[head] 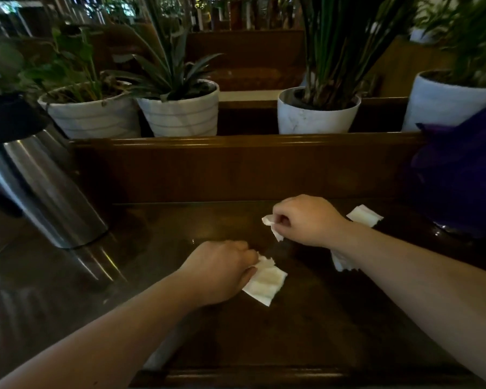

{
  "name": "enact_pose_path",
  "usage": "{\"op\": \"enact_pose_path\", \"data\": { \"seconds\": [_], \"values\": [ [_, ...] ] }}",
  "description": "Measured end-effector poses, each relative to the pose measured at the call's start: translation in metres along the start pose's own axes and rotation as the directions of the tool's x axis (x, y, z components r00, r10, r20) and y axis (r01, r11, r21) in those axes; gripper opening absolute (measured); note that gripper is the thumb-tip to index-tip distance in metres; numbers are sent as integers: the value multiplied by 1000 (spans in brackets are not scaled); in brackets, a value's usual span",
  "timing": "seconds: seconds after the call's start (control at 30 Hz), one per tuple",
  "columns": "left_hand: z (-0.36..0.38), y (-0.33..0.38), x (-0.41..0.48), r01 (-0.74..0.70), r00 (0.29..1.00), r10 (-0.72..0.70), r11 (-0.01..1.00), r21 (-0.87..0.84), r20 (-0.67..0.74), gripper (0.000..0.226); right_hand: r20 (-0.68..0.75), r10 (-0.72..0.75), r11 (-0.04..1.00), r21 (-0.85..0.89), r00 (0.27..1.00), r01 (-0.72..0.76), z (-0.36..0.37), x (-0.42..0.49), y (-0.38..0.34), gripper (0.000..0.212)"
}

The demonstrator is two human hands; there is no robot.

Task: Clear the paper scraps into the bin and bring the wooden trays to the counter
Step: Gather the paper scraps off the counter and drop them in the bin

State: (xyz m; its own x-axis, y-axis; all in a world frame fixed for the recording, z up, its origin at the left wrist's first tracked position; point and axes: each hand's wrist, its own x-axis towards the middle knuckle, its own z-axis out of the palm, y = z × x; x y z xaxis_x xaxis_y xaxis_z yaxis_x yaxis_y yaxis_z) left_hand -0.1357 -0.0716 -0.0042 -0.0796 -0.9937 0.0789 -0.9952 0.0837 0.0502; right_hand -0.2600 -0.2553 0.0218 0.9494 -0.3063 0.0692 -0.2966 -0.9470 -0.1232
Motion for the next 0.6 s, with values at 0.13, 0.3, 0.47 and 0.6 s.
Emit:
{"op": "enact_pose_path", "data": {
  "seconds": [0.13, 0.3, 0.47, 0.6],
  "values": [
    [11, 6, 10, -62, 991, 59, 998, 19, 123, 40, -56, 7, 1000, -9, 998, -8, -7, -31, 19, 13],
    [12, 5, 21, -146, 971, 133, 988, 52, 199, 43, -106, 50, 998, 30, 993, -47, -8, -59, 36, 14],
    [9, 9, 37, -170, 974, 158, 983, 66, 164, 25, -111, 106, 994, 2, 988, -107, -11, -90, 54, 14],
    [3, 19, 56, -123, 986, 120, 992, 20, 116, 22, -55, 138, 984, -108, 989, -144, -12, -105, 65, 15]
  ]
}}
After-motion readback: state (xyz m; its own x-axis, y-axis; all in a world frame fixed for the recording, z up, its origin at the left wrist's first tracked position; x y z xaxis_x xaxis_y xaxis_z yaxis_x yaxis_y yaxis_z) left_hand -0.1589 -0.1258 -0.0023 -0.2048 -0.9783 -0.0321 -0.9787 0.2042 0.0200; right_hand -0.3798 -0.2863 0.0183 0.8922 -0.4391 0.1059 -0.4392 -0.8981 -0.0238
